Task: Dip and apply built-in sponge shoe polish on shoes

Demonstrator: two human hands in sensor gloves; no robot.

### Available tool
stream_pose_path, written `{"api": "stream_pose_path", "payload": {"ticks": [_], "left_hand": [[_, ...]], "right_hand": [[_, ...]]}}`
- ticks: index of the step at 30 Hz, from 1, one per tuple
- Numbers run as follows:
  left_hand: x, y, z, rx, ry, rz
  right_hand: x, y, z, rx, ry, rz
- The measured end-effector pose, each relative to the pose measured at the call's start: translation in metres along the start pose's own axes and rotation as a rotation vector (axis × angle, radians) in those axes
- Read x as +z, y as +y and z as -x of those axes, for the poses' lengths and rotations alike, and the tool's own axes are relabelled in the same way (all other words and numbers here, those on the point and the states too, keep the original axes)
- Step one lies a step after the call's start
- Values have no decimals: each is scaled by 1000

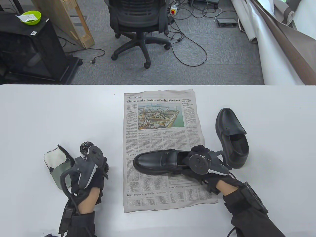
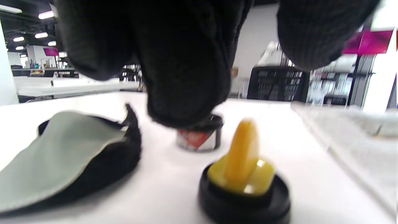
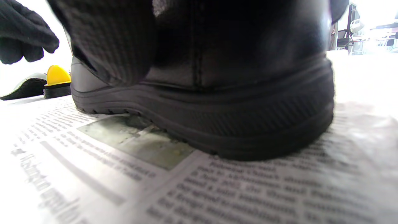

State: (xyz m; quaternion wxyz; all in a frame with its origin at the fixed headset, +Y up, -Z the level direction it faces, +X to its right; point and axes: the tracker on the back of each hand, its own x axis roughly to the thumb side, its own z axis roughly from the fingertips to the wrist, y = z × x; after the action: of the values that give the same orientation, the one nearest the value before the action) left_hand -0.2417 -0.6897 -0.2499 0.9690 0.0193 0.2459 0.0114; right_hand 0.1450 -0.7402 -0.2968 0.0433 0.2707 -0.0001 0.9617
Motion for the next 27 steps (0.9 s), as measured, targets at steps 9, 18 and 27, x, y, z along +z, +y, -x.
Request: {"api": "stream_pose_path", "payload": {"ticks": [9, 18, 27], "left_hand": [[25, 14, -20, 135, -245, -167], [23, 11, -20, 109, -283, -201], [23, 9, -21, 85, -296, -200]], "right_hand": [[7, -1, -4, 11, -60, 106], [26, -51, 5, 78, -12, 370], [56, -103, 70, 175, 312, 627]]}}
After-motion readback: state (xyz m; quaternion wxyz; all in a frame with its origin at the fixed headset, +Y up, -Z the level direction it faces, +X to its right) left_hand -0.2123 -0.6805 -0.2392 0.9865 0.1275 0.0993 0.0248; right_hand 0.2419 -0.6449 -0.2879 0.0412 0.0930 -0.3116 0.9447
